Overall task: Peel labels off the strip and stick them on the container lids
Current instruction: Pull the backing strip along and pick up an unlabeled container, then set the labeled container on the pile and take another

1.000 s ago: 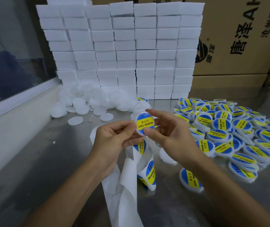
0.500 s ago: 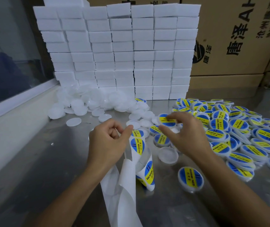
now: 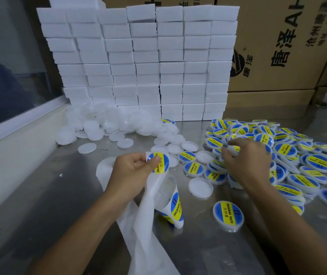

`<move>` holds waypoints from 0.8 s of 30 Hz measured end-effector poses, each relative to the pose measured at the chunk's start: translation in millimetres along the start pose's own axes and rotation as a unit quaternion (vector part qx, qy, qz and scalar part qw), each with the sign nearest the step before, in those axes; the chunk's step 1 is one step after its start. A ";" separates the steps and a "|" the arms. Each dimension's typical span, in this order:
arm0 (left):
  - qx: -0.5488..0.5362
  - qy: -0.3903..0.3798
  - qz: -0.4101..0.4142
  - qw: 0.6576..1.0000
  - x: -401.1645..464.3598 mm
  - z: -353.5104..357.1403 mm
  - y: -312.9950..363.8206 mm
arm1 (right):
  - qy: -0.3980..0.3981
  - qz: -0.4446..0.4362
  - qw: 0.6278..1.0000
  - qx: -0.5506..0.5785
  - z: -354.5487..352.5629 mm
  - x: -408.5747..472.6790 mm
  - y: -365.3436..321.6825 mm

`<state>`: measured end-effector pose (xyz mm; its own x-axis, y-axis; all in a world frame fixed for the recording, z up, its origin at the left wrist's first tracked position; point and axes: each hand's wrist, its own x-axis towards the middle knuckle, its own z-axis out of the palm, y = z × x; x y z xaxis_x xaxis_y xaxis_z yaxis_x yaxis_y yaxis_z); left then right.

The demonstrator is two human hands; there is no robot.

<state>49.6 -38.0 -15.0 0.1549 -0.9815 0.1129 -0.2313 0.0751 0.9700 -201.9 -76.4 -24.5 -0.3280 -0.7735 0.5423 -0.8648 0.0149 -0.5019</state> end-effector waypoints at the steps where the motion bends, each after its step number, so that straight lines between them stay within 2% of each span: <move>1: -0.019 -0.008 -0.003 1.000 -0.7 0.2 0.4 | -0.001 -0.044 0.997 0.068 -1.9 -3.8 -11.4; 3: -0.055 -0.020 -0.006 0.998 -2.9 1.7 0.2 | -0.018 -0.161 0.970 0.180 -5.9 -16.4 -37.1; 5: -0.091 -0.021 -0.010 0.996 -5.2 4.1 0.6 | -0.037 -0.272 0.935 0.223 -6.8 -33.9 -59.9; 7: -0.134 -0.036 -0.024 0.990 -6.1 5.8 2.7 | -0.059 -0.332 0.911 0.237 -3.5 -48.0 -74.1; 10: -0.192 -0.090 -0.031 0.977 -5.3 3.4 4.4 | -0.065 -0.337 0.910 0.233 2.2 -56.2 -79.9; 12: -0.189 -0.131 -0.010 0.973 -6.2 3.1 2.8 | -0.055 -0.325 0.914 0.238 2.6 -53.9 -76.4; 13: -0.174 -0.130 0.002 0.976 -6.9 4.2 1.5 | -0.047 -0.323 0.916 0.234 2.2 -51.5 -74.1; 17: -0.094 -0.032 0.056 0.994 -4.7 9.5 -3.7 | -0.020 -0.338 0.921 0.191 2.4 -48.7 -70.9; 21: -0.041 -0.027 0.114 0.992 -2.8 9.0 -4.2 | -0.047 -0.338 0.916 0.208 4.3 -49.8 -71.5; 24: -0.025 -0.035 0.123 0.992 -1.8 7.1 -4.2 | -0.071 -0.328 0.915 0.224 3.7 -47.9 -69.2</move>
<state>43.5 -37.8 -20.8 0.0322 -0.9422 0.3334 -0.2062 0.3201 0.9247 -124.9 -42.7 -18.3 0.2850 -0.5983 0.7489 -0.6048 -0.7184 -0.3437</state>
